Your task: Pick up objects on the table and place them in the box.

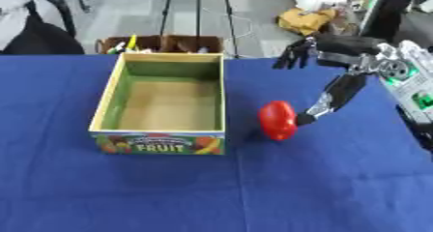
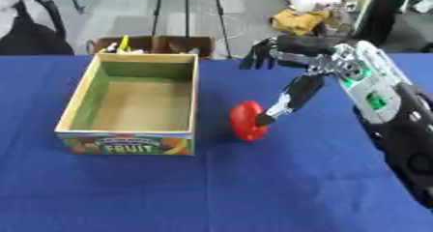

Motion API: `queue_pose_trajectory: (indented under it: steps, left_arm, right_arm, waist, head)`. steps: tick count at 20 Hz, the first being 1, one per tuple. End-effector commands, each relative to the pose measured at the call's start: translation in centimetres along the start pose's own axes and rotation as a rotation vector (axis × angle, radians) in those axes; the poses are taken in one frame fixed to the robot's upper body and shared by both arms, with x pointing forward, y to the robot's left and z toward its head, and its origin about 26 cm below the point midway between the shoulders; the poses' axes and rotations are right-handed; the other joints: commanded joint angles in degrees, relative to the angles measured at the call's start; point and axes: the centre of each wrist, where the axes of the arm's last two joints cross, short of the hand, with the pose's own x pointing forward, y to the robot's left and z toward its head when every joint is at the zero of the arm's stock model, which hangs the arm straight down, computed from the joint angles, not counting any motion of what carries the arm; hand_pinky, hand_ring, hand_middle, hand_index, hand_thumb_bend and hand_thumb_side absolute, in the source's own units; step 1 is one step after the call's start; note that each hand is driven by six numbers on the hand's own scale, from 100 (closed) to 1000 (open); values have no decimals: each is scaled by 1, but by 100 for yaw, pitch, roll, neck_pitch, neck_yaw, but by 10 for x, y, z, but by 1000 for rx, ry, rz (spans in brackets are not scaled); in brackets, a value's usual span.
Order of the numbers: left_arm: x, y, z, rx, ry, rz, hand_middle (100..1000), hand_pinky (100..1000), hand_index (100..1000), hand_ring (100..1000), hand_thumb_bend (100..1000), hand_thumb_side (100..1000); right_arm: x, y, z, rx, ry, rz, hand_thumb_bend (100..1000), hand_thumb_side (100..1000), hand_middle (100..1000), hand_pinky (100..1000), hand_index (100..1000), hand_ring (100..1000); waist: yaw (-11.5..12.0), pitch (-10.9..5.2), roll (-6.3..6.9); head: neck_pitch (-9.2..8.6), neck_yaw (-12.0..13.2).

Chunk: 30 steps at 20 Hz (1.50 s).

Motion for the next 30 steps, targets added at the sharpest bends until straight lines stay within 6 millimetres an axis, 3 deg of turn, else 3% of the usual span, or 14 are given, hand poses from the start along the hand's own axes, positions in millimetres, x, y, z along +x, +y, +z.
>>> queue_pose_trajectory:
  steps: [1, 18, 30]
  left_arm:
    - [7, -1, -4, -17, -33, -1, 485, 100, 343, 180, 100, 759]
    - [7, -3, -4, -25, -38, 8, 487, 100, 341, 178, 100, 759]
    - [7, -5, -5, -28, -40, 12, 488, 100, 340, 177, 100, 759]
  right_arm:
    - [-6, -7, -1, 16, 26, 25, 841, 621, 751, 649, 864, 749]
    - [-21, 11, -8, 120, 83, 54, 873, 528, 749, 648, 871, 760]
    - [-22, 23, -12, 125, 136, 73, 859, 570, 649, 610, 803, 728]
  waist:
    - [29, -89, -3]
    - [108, 34, -11]
    - [124, 105, -7]
  head:
    - [-72, -48]
    - [-168, -143]
    - [-128, -150]
